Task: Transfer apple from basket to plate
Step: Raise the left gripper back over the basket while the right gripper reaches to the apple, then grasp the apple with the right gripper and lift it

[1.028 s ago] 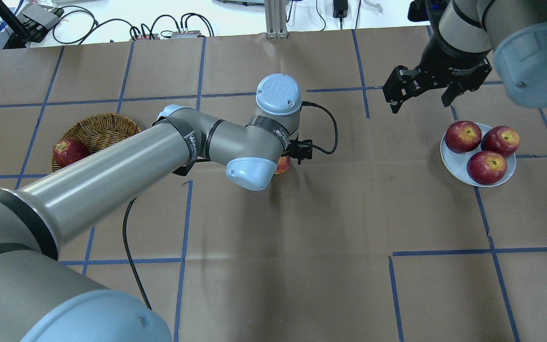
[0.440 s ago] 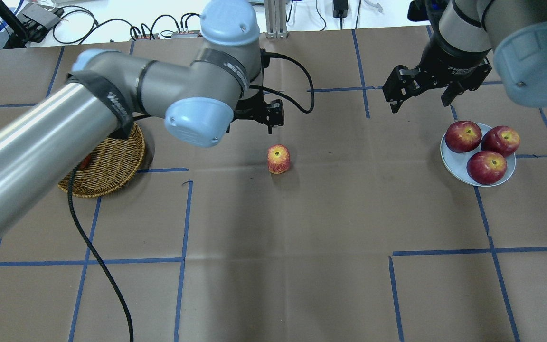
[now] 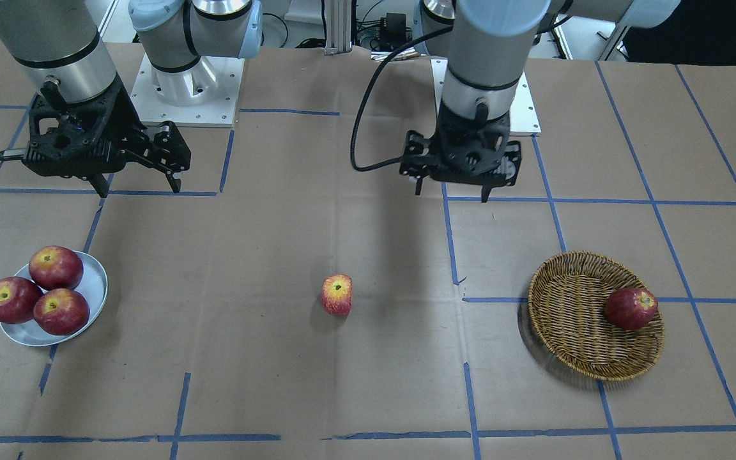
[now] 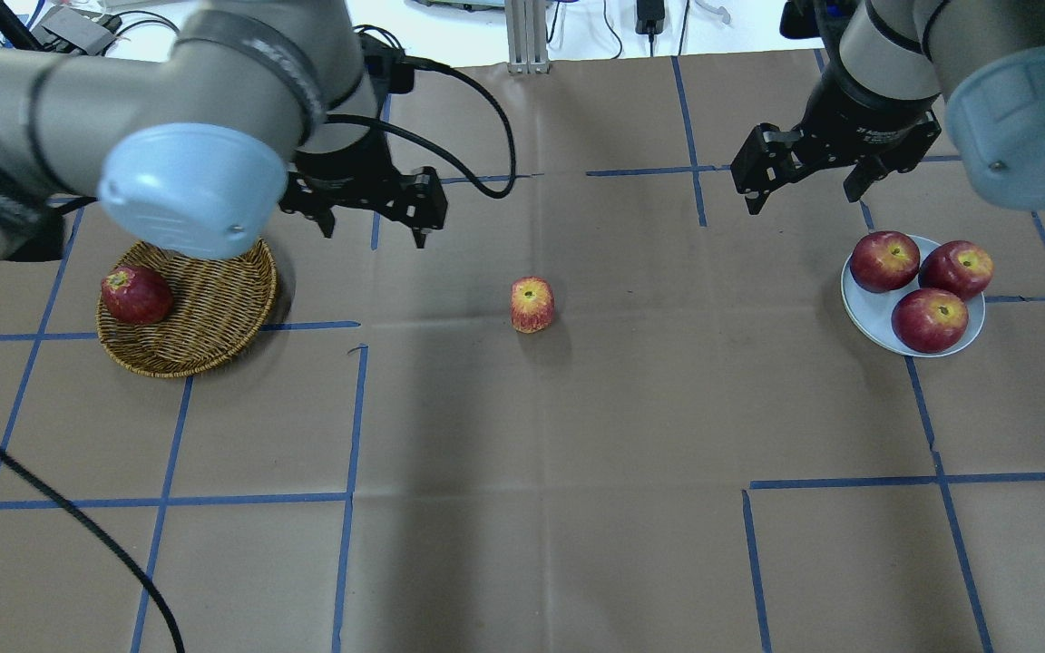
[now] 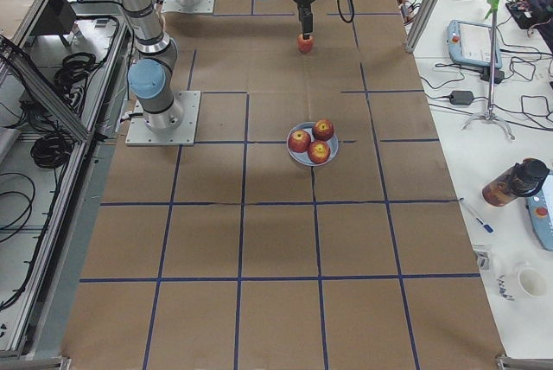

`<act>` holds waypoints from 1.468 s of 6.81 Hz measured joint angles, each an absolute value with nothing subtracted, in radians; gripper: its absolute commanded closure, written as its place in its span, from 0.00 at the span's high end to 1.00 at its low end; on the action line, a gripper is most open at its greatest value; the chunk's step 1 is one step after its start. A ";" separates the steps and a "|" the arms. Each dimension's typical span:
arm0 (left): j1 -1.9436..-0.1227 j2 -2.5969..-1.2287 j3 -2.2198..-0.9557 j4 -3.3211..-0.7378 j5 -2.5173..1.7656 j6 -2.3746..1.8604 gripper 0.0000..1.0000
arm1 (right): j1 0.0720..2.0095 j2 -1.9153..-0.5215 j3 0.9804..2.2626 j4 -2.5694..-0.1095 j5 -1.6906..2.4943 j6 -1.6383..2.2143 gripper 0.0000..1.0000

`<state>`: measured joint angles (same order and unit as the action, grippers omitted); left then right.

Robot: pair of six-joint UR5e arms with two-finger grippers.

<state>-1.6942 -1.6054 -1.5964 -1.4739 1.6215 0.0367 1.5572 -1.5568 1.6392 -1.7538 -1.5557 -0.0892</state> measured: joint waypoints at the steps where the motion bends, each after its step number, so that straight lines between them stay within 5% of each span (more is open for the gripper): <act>1: -1.632 -1.554 -1.598 -1.528 1.617 0.098 0.99 | 1.604 -1.532 1.632 -1.786 -1.559 -0.017 1.00; 10: -1.572 -1.529 -1.618 -1.554 1.616 0.144 0.99 | 1.967 -1.018 1.618 -2.299 -1.601 0.386 1.00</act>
<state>-1.5716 -1.5286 -1.6179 -1.5540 1.6163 0.1437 1.9668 -1.0179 1.6179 -2.2989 -1.6011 0.3862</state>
